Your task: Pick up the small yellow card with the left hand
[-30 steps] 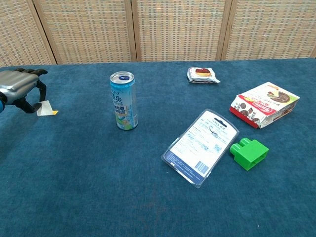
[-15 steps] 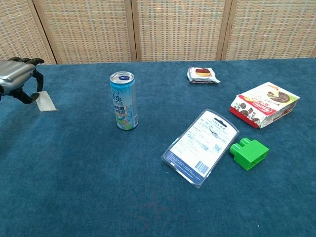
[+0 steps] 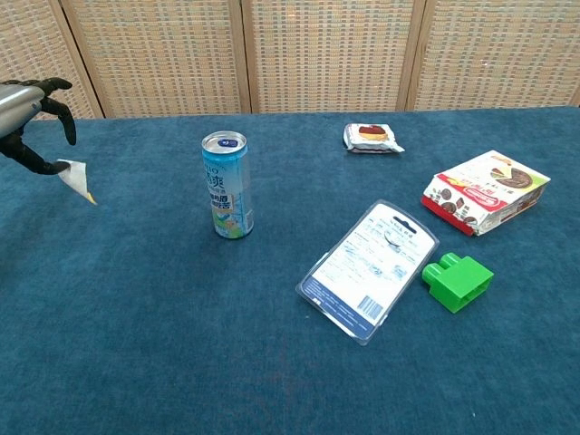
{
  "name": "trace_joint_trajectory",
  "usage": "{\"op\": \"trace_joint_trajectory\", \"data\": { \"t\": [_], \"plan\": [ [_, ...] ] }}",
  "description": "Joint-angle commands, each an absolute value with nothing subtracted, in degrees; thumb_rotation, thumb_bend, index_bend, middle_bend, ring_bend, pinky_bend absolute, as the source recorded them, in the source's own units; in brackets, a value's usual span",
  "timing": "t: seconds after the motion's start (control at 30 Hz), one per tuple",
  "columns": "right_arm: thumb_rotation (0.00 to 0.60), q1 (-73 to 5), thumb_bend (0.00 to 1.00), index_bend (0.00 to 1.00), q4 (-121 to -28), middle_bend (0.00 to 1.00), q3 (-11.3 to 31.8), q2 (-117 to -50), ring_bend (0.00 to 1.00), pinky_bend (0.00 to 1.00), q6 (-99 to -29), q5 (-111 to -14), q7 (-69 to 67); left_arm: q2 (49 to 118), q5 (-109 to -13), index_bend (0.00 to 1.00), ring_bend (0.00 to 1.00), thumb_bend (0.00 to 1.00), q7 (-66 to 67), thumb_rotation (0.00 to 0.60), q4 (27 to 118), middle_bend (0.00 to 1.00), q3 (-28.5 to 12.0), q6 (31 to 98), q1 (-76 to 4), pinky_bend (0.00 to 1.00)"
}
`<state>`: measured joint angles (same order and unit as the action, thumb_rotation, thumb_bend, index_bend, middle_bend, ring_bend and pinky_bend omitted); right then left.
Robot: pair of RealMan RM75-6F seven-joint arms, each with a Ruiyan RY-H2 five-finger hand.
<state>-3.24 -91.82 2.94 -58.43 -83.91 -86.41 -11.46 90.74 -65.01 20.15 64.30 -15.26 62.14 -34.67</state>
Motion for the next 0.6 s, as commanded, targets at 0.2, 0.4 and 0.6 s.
{"op": "trace_joint_trajectory", "data": {
  "t": [0.2, 0.4, 0.6],
  "plan": [
    [0.600, -3.27, 0.10, 0.00, -92.12, 0.00, 2.91, -58.62, 0.00, 0.00, -83.96, -86.49, -10.45, 76.09, -66.38, 0.09, 0.00, 0.06, 24.89, 0.600, 87.57, 0.00, -9.05, 68.47, -25.70, 0.00],
    [0.600, -3.19, 0.10, 0.00, -92.58, 0.00, 2.93, -58.67, 0.00, 0.00, -84.17, -86.46, -9.66, 72.55, -70.44, 0.03, 0.00, 0.04, 23.85, 0.600, 94.80, 0.00, -5.66, 75.85, -20.30, 0.00],
    [0.600, -3.21, 0.10, 0.00, -92.87, 0.00, 2.87, -58.69, 0.00, 0.00, -84.16, -86.56, -9.10, 69.92, -73.16, 0.00, 0.00, 0.05, 26.08, 0.600, 98.86, 0.00, -2.23, 79.62, -16.67, 0.00]
  ]
}}
